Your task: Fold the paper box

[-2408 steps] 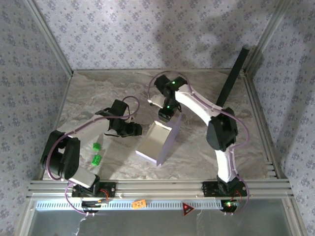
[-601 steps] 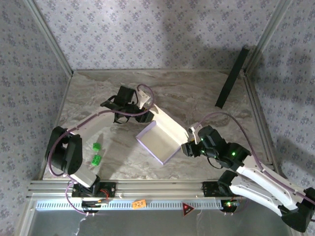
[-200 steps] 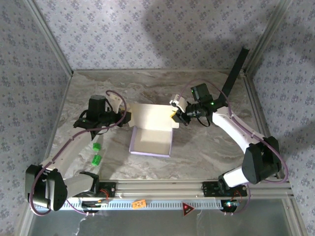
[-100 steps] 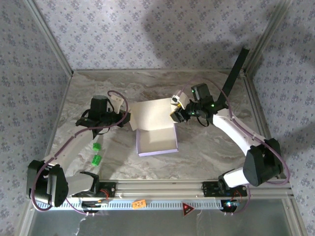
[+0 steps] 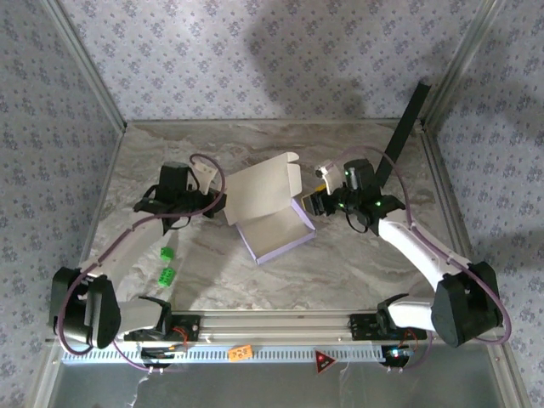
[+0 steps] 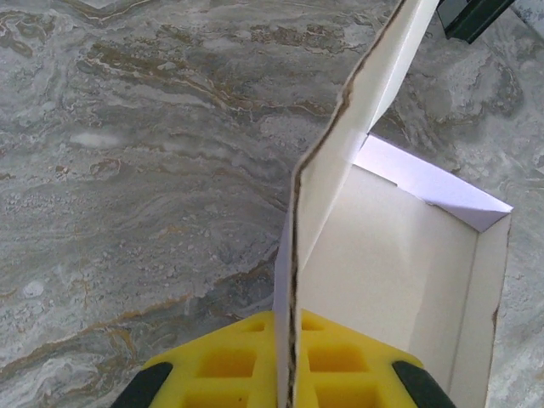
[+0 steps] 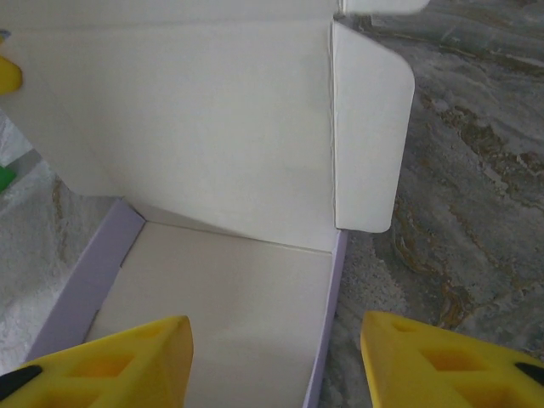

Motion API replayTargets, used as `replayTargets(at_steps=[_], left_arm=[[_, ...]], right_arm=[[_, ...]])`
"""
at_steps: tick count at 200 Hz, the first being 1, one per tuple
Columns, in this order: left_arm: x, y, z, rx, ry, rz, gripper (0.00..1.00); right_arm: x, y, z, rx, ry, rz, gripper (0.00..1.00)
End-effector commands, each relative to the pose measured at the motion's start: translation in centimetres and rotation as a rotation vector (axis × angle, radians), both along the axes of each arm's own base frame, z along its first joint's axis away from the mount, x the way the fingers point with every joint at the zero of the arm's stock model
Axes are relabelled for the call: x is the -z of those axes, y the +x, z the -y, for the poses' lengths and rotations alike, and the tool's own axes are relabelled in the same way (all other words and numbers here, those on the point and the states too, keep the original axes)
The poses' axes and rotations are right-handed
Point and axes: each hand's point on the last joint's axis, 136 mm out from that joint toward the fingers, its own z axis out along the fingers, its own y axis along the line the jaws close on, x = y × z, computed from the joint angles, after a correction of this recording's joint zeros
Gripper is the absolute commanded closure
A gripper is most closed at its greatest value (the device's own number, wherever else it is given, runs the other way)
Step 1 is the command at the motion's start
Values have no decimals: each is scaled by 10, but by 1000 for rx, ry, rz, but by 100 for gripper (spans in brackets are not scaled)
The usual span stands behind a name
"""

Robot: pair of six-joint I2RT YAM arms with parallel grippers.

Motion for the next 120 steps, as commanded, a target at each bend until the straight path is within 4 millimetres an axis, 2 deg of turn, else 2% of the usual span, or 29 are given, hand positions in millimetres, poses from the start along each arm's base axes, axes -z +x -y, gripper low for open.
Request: replayTargets(at_steps=[1,53,106,120], left_arm=[[-22,3,14,91,-15,56,92],[-27,-12,38,236,-27,45,94],[-28,-22,47,291,-30,55,95],[-29,-22,47,292,-30,60,95]], right_arm=[[-16,12,-1,-57,51,86,46],[-6,32,23,-176,69,114,47],[-9,31,25,-345,49,170,47],[-9,30,22,-392,70,138,52]])
